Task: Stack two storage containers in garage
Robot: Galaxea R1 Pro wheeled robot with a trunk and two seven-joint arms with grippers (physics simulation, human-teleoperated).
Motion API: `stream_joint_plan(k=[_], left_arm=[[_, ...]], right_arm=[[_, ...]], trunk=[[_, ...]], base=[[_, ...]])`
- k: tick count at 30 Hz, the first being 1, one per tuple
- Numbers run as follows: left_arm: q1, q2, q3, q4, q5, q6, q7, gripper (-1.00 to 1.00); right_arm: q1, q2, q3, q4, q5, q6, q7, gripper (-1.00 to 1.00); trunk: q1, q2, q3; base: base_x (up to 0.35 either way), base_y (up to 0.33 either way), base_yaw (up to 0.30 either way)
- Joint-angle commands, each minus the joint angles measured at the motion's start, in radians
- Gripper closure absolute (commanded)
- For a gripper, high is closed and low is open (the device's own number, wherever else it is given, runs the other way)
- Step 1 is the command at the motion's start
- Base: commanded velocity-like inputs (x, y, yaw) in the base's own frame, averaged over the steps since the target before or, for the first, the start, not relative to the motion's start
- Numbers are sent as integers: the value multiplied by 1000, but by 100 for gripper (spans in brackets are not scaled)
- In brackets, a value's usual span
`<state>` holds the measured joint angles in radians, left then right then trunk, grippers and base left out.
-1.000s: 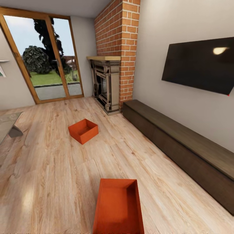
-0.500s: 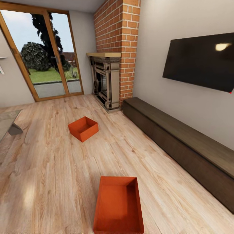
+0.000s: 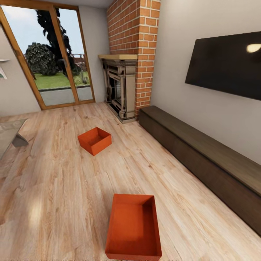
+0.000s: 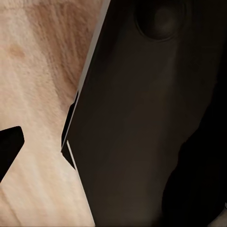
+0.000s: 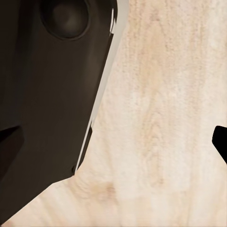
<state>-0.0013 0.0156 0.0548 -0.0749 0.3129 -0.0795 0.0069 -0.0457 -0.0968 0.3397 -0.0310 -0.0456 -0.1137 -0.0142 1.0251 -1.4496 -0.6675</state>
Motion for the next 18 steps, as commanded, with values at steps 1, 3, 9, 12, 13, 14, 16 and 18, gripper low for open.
stream_joint_plan(k=[1, 3, 9, 12, 13, 14, 16, 18], left_arm=[[0, 0, 5, 0, 0, -2, 1, -100], [0, 0, 5, 0, 0, -2, 1, -100], [0, 0, 5, 0, 0, -2, 1, -100], [0, 0, 5, 0, 0, -2, 1, -100], [0, 0, 5, 0, 0, -2, 1, -100], [0, 0, 5, 0, 0, -2, 1, -100], [0, 0, 5, 0, 0, -2, 1, -100], [0, 0, 5, 0, 0, -2, 1, -100]], right_arm=[[0, 0, 7, 0, -5, -3, -2, -100], [0, 0, 7, 0, -5, -3, -2, -100], [0, 0, 7, 0, -5, -3, -3, -100], [0, 0, 7, 0, -5, -3, -3, -100], [0, 0, 6, 0, -5, -3, -3, -100], [0, 0, 6, 0, -5, -3, -3, -100], [0, 0, 6, 0, -5, -3, -3, -100], [0, 0, 6, 0, -5, -3, -3, -100]], trunk=[[0, 0, -2], [0, 0, -6], [0, 0, -15], [0, 0, -20], [0, 0, -22], [0, 0, -23], [0, 0, -26], [0, 0, -30]], base=[[0, 0, 66], [0, 0, 66], [0, 0, 66], [0, 0, 66], [0, 0, 66], [0, 0, 66], [0, 0, 66], [0, 0, 67]])
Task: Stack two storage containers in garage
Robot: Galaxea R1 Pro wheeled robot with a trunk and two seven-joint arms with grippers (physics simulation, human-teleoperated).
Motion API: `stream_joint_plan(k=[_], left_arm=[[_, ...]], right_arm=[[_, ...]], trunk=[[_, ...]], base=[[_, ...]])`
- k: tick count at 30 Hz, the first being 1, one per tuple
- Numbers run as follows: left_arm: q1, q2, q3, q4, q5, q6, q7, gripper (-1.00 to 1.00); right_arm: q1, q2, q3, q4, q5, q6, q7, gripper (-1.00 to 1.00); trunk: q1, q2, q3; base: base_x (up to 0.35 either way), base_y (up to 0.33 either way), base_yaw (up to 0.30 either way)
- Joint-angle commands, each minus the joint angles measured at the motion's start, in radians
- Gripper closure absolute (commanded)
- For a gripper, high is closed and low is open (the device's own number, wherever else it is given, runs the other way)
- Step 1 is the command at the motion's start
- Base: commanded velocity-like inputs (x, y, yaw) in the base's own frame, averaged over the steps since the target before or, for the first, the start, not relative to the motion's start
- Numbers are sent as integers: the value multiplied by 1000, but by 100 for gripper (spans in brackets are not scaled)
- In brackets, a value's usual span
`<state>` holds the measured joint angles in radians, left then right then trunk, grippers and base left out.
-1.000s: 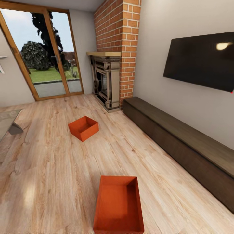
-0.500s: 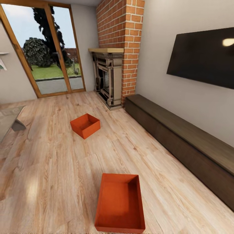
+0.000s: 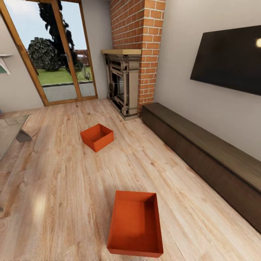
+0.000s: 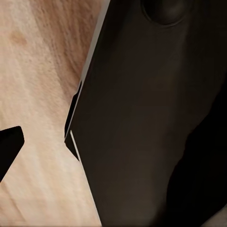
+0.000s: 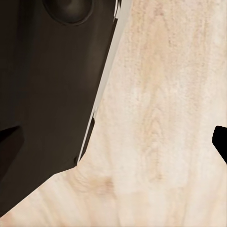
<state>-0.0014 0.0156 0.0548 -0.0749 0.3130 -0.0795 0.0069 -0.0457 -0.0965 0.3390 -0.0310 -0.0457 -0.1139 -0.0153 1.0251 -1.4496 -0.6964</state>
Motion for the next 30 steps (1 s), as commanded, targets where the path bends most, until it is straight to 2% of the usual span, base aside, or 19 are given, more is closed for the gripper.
stream_joint_plan(k=[1, 30], left_arm=[[0, 0, 5, 0, 0, -2, 1, -100], [0, 0, 5, 0, 0, -2, 1, -100]], right_arm=[[0, 0, 7, 0, -5, -3, -2, -100], [0, -1, 5, 0, -5, -3, -1, -100]], trunk=[[0, 0, -2], [0, 0, -49]], base=[[0, 0, 66], [0, 0, 66]])
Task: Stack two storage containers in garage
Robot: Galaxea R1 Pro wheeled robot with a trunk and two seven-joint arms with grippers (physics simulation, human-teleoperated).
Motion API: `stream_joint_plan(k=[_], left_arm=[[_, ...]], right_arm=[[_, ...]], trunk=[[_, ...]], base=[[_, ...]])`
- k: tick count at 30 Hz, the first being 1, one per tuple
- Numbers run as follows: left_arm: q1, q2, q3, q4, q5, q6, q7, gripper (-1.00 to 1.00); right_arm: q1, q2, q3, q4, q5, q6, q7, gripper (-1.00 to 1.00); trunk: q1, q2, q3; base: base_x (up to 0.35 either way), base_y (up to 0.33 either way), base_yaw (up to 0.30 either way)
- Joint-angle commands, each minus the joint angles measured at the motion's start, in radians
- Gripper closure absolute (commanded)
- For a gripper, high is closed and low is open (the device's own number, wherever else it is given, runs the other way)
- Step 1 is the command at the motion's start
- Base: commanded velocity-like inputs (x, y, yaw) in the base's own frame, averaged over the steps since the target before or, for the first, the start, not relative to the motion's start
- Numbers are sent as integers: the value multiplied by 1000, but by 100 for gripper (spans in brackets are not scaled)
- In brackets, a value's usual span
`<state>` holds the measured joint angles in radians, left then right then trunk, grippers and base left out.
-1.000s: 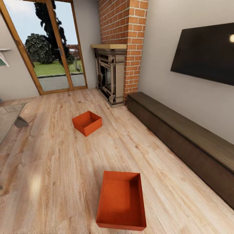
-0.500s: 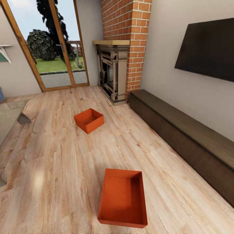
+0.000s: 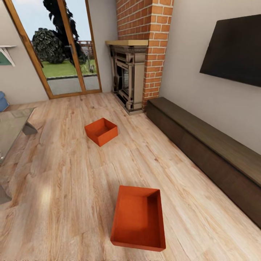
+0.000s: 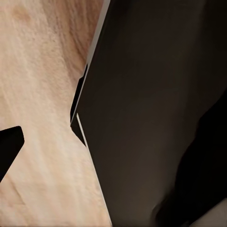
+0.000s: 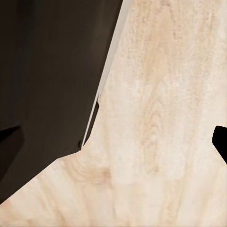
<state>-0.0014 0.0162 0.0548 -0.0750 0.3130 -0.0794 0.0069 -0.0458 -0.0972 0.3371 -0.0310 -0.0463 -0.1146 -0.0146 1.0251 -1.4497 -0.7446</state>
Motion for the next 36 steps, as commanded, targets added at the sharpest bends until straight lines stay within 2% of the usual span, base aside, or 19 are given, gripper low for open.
stream_joint_plan(k=[1, 14, 36], left_arm=[[0, 0, 5, 0, 0, -2, 1, -100], [0, -1, 5, 0, 0, -2, 1, -100], [0, -1, 5, 0, 0, -2, 1, -100]], right_arm=[[0, 0, 7, 0, -5, -2, -2, -100], [0, 0, 7, 0, -6, -2, 3, -100], [0, 1, 7, 0, -8, -2, 2, -100]], trunk=[[0, 0, -2], [0, 0, -23], [0, 0, -56]], base=[[0, 0, 53], [0, 0, -12], [0, 0, -137]])
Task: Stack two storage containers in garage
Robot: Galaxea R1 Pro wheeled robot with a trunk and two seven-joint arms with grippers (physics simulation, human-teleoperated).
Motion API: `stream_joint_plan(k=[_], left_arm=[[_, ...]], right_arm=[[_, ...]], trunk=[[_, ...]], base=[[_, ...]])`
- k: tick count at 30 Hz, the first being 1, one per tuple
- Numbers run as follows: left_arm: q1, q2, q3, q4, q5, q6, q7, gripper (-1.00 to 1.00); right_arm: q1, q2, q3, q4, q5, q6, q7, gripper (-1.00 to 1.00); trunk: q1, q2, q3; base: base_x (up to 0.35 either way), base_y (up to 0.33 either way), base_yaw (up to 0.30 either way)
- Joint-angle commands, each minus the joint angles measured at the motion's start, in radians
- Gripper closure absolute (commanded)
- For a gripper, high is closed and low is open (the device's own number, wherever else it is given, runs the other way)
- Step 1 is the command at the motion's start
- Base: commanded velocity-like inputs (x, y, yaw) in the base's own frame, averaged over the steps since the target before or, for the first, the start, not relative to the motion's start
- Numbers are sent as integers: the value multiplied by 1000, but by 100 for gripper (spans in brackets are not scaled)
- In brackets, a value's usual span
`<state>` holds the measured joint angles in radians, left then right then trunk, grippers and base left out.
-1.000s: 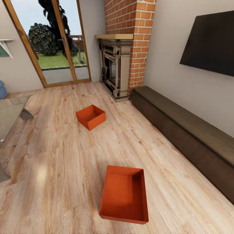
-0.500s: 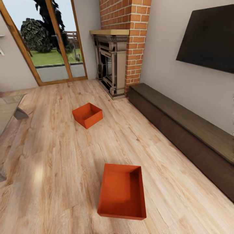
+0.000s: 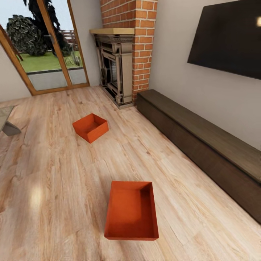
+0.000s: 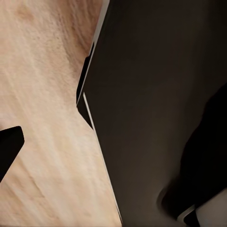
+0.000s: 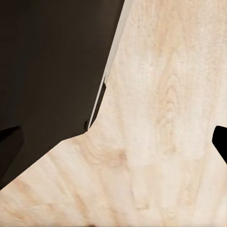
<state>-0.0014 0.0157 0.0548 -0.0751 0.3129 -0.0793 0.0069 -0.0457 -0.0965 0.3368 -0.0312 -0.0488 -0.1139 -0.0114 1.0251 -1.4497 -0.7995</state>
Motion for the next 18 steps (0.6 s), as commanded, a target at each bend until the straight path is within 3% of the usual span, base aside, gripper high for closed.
stream_joint_plan(k=[1, 18], left_arm=[[0, 0, 5, 0, 0, -2, 1, -100], [0, 0, 5, 0, 0, -2, 1, -100]], right_arm=[[0, 0, 7, 0, -5, -3, -2, -100], [0, 0, 7, 0, -8, -1, -5, -100]], trunk=[[0, 0, -2], [0, 0, -29]], base=[[0, 0, -34], [0, 0, -5]])
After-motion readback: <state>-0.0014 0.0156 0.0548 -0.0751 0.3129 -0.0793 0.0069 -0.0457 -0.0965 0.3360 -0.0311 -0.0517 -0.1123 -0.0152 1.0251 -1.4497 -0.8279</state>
